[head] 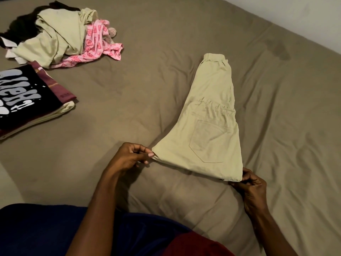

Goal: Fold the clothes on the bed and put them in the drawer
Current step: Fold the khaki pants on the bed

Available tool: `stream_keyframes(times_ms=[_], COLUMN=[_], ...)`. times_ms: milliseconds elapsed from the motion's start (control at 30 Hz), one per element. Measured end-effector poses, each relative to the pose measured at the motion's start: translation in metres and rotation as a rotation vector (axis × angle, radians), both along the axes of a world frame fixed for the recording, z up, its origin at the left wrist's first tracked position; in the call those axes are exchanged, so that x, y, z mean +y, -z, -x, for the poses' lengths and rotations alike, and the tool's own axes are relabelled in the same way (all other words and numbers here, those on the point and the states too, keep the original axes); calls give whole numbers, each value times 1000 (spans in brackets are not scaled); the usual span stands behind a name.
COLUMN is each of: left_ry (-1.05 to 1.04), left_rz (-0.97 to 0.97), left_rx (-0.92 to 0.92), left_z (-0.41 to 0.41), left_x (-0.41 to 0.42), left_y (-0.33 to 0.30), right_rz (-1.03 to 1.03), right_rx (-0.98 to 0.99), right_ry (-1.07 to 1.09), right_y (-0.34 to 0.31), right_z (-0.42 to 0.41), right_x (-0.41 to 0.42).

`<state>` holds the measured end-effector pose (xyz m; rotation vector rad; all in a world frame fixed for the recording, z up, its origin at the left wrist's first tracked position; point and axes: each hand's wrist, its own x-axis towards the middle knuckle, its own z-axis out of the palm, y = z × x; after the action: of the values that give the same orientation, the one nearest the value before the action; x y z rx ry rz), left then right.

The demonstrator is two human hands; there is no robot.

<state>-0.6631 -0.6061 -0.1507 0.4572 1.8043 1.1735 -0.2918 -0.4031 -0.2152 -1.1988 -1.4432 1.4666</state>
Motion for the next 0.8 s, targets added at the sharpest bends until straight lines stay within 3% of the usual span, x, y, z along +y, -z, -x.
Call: stream_keyframes(times_ms=[200, 367, 433, 500, 600, 700, 800], left_ry=[-122, -66, -47, -83, -129, 180, 483], left_rz=[44, 37, 70, 74, -228, -325, -232], left_rx=[-37, -44, 171, 546, 818, 1055, 1142], left_z=[-1, 3, 5, 7, -2, -17, -32], left_x=[5, 2, 2, 4, 27, 82, 142], left_y=[7, 8, 9, 10, -3, -11, -16], right_rz=[10, 5, 1, -124, -468, -793, -847], right_rx=[7, -36, -104, -254, -394, -635, -773], right_ry=[-19, -5, -37, -33, -57, -226, -315], right_y=[-1, -16, -35, -57, -80, -79, -76], right_z=[3, 6, 5, 8, 32, 82, 139], right_x=[-1, -4, -1, 9, 39, 67, 80])
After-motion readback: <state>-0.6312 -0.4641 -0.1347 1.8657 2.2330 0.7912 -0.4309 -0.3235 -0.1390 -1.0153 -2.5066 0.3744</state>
